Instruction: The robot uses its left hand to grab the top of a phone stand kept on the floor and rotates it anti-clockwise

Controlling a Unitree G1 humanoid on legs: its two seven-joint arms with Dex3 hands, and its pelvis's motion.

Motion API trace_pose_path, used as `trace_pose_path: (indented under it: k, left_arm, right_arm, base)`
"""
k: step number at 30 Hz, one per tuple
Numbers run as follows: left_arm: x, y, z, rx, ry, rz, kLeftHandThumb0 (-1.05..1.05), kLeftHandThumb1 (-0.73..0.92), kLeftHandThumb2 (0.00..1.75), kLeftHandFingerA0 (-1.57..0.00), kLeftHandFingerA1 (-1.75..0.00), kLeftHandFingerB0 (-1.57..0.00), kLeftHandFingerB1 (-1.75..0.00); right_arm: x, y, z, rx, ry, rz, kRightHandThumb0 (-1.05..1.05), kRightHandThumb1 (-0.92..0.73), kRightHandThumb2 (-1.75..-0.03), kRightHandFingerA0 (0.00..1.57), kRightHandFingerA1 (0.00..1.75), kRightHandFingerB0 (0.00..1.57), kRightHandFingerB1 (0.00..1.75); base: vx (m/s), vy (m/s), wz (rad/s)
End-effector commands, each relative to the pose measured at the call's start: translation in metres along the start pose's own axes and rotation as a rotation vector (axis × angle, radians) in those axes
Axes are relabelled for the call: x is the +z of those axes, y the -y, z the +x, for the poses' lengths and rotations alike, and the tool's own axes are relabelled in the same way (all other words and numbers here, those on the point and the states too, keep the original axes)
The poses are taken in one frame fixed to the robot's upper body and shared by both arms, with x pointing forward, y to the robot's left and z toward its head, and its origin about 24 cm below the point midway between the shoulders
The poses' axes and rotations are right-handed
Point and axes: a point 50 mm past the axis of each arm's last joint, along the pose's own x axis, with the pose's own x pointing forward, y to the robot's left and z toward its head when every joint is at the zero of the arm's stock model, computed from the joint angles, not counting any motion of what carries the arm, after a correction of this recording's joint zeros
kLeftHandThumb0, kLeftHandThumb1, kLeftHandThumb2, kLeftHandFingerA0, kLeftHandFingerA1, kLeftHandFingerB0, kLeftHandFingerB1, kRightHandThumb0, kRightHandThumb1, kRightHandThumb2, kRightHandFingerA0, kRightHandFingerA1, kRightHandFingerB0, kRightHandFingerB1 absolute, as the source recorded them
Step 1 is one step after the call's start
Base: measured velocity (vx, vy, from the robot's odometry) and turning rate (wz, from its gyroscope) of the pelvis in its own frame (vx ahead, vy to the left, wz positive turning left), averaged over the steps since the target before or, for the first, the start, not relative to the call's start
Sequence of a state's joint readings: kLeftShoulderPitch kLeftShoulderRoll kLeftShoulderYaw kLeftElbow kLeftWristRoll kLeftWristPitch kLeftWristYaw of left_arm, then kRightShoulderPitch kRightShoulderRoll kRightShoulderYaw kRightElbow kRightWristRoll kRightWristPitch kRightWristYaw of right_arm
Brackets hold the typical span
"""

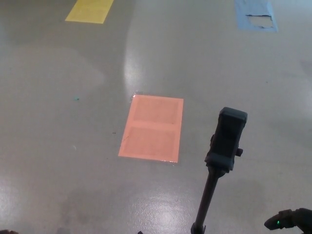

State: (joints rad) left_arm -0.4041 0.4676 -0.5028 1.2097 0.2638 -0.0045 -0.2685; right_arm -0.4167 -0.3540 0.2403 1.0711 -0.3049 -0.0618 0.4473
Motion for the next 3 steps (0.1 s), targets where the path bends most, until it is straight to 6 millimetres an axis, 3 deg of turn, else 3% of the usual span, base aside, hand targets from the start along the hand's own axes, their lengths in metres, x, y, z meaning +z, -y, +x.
trace_pose_path:
  k: [1, 3]
  left_arm:
    - [0.0011, -0.0035, -0.0011, -0.004, 0.022, 0.016, -0.15, 0.6, 0.57, -0.37, -0.42, -0.07, -0.25]
    - [0.0017, -0.0029, -0.0011, -0.008, 0.029, 0.017, -0.15, 0.6, 0.57, -0.37, -0.42, -0.07, -0.25]
  right_arm:
    - [-0.0045, 0.0039, -0.0025, -0.019, -0.009, 0.009, -0.54, -0.79, -0.64, 0.56, 0.41, 0.26, 0.32]
    - [-0.0054, 0.0039, -0.0029, -0.018, -0.009, 0.012, -0.54, -0.79, -0.64, 0.56, 0.41, 0.26, 0.32]
  base:
    - [0.0, 0.0, 0.0]
    - [0.0, 0.0, 0.0]
